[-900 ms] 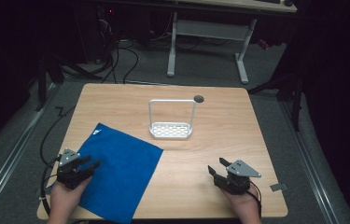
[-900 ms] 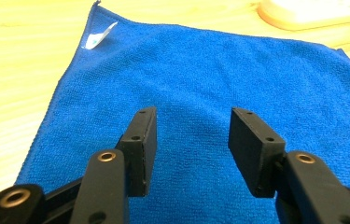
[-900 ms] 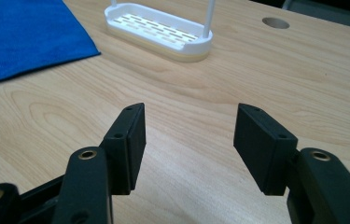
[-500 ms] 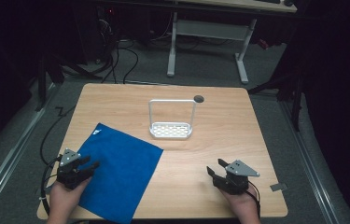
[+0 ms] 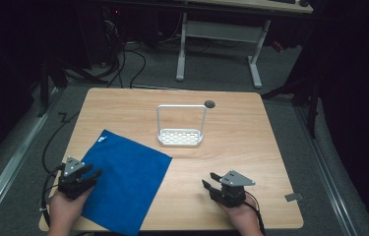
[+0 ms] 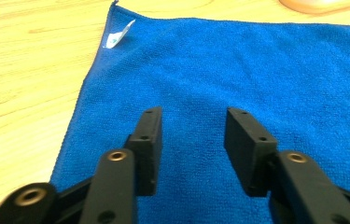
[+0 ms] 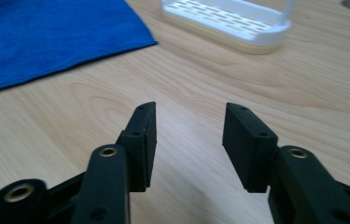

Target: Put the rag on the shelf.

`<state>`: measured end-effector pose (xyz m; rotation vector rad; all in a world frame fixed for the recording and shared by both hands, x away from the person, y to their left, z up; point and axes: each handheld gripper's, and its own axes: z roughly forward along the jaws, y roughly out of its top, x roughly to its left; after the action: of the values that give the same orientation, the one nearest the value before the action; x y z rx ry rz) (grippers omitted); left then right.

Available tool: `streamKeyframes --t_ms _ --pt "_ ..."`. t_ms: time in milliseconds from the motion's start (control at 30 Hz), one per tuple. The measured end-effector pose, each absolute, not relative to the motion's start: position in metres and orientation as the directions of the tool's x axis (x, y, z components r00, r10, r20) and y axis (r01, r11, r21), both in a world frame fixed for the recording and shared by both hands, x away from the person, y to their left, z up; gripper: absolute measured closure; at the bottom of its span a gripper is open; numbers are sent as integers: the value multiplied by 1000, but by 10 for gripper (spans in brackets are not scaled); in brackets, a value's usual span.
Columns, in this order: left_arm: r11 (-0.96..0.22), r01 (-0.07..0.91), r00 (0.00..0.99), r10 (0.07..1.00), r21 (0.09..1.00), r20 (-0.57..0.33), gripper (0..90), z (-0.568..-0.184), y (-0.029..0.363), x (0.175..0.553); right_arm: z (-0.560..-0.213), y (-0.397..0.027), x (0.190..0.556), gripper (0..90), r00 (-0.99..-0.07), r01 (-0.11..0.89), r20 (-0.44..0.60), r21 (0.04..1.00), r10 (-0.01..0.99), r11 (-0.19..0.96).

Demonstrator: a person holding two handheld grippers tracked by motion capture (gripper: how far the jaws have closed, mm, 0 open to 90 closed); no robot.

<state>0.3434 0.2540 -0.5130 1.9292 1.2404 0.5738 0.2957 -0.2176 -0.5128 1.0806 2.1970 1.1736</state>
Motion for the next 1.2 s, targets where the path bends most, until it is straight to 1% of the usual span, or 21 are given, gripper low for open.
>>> streamKeyframes --t_ms 33,133,167,233,267,300,333,400,433,467,533,600,733,767,933,967,1000,1100,1200 --pt "-247 566 426 904 786 -22 611 -512 256 344 -513 -218 296 644 -608 436 -6 833 794 340" --pt "-247 592 405 914 768 -18 734 -513 261 346 -510 -195 296 788 -640 432 -11 821 768 372" --pt "-260 610 402 915 749 -10 810 -515 263 348 -508 -180 298 856 -659 421 -18 819 752 389" --pt "-271 622 401 916 734 -2 870 -516 263 348 -508 -174 299 871 -665 417 -18 820 746 392" --pt "-283 634 405 914 720 3 870 -518 264 349 -508 -166 301 886 -676 416 -19 815 737 403" --pt "-296 645 412 911 704 6 900 -519 264 350 -509 -155 303 900 -687 412 -26 809 726 419" --pt "-312 664 427 904 680 -2 900 -523 263 350 -510 -138 307 900 -708 404 -26 805 706 435" --pt "-321 659 436 900 680 2 900 -525 262 349 -510 -132 309 900 -718 397 -27 804 696 442" --pt "-329 660 444 896 675 2 900 -524 261 349 -510 -113 313 900 -743 381 -30 803 669 458" --pt "-329 660 444 896 675 2 900 -524 261 349 -510 -113 313 900 -743 381 -30 803 669 458" --pt "-328 658 443 897 678 5 900 -524 261 349 -512 -91 319 900 -770 367 -32 794 637 484" --pt "-323 658 445 896 680 -6 900 -525 262 349 -518 -71 325 900 -793 375 -26 767 608 521" --pt "-325 655 449 893 682 -7 900 -525 263 348 -527 -58 328 900 -806 392 -21 729 592 561" --pt "-328 654 452 892 682 -5 900 -525 262 348 -530 -57 328 900 -810 393 -24 719 586 574" --pt "-351 646 502 865 678 -30 900 -524 257 346 -530 -67 325 900 -803 407 -13 719 596 564" --pt "-380 636 537 843 671 -31 900 -523 249 344 -530 -76 323 900 -796 412 -13 721 605 557" --pt "-380 636 537 843 671 -31 899 -523 249 344 -530 -76 323 900 -796 412 -13 721 605 557" --pt "-421 614 586 810 668 -27 898 -523 235 340 -530 -94 320 900 -781 426 -11 721 624 546" --pt "-446 596 637 769 668 -54 897 -522 217 336 -530 -115 316 900 -764 438 -14 723 646 534"
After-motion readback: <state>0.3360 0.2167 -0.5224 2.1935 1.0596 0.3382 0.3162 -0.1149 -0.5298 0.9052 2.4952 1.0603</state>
